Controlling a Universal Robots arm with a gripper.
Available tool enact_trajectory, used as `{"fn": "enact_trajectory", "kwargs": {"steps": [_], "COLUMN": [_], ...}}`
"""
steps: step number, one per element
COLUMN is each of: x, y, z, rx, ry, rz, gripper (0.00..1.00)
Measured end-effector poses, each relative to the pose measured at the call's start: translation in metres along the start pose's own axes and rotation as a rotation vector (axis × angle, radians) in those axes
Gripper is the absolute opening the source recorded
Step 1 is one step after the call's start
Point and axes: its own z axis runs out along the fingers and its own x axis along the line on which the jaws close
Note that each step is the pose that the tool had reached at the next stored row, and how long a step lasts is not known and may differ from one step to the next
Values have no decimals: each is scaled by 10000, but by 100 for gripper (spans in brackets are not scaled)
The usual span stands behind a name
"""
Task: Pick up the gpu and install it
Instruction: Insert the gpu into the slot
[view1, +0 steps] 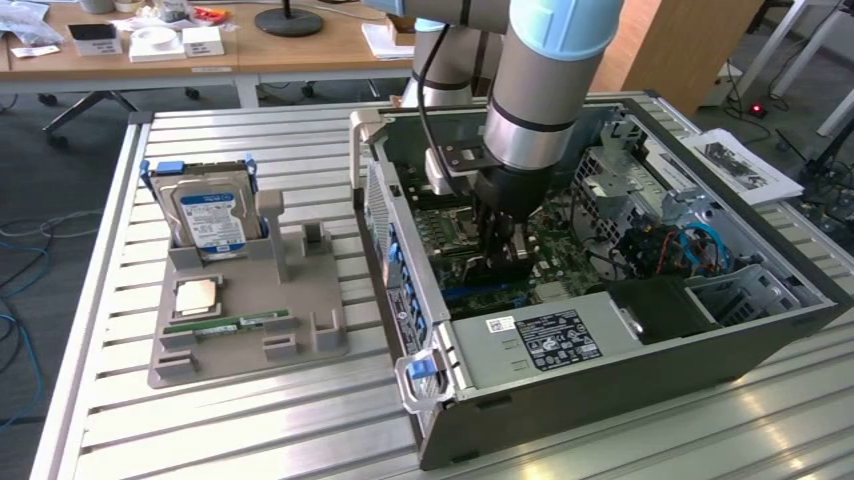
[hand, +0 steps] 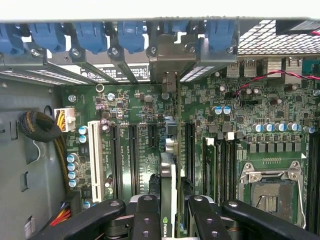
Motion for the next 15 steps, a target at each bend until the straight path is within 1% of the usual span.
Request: {"fn": "enact_trajectory", "kwargs": {"steps": [15], "x": [0], "y": [-1], "z": [1], "rx": [2], "ry": [-3], "rz": [-1], "gripper": [26]}}
